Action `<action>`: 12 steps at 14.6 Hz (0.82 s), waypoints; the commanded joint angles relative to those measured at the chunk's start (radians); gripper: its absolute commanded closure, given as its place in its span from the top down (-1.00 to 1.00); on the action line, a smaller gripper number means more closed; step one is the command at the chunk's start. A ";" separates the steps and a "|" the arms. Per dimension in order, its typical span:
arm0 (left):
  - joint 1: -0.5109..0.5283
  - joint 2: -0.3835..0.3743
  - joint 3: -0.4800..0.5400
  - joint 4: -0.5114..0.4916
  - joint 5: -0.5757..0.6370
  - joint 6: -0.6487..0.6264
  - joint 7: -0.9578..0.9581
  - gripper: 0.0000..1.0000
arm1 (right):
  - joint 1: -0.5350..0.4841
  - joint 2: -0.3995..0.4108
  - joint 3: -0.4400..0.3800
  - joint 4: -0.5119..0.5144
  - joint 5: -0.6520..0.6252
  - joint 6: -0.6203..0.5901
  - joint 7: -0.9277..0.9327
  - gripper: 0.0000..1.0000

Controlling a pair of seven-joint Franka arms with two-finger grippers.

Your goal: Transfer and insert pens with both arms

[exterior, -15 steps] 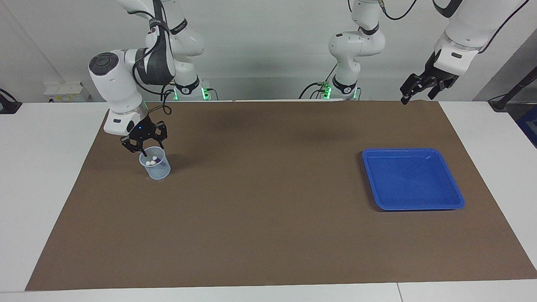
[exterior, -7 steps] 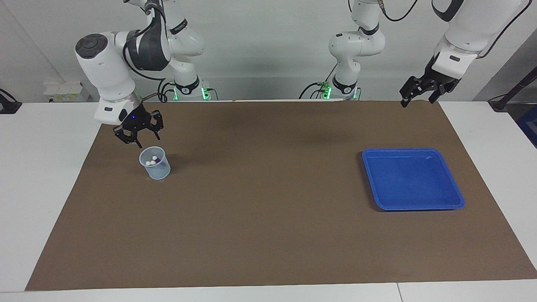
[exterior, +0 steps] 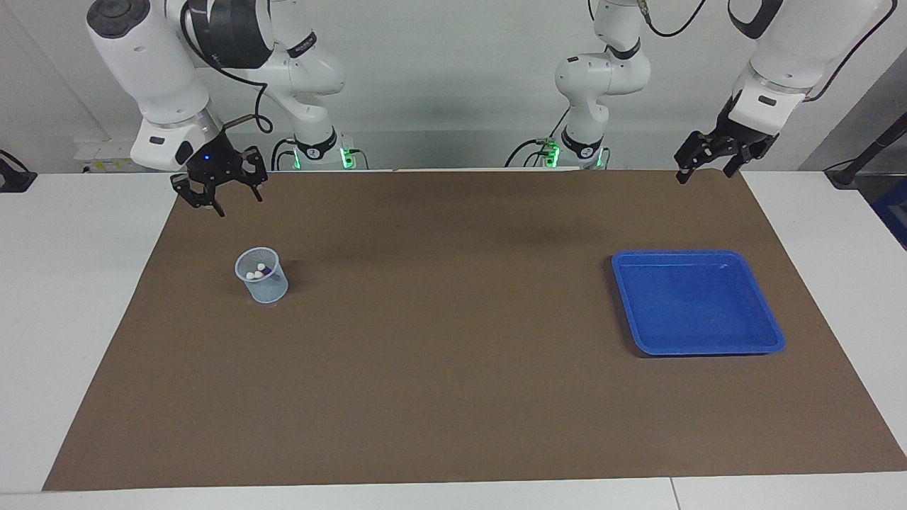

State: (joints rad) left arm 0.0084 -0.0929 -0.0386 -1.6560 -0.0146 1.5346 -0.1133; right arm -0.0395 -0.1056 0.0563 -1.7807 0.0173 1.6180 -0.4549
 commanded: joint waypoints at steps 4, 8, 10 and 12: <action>0.008 -0.019 -0.012 -0.013 -0.007 0.019 0.014 1.00 | 0.050 0.023 0.010 0.147 0.015 -0.162 0.143 1.00; 0.008 -0.019 -0.015 -0.010 -0.005 0.019 0.017 1.00 | 0.050 0.055 0.008 0.185 0.010 -0.164 0.145 1.00; 0.008 -0.021 -0.015 -0.011 -0.005 0.018 0.018 1.00 | 0.046 0.070 0.008 0.220 0.006 -0.171 0.145 1.00; 0.008 -0.019 -0.017 -0.010 -0.005 0.018 0.017 1.00 | 0.046 0.093 0.008 0.245 0.003 -0.181 0.147 1.00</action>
State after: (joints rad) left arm 0.0083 -0.0976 -0.0477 -1.6549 -0.0152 1.5397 -0.1110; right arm 0.0184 -0.0567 0.0574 -1.6017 0.0196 1.4761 -0.3239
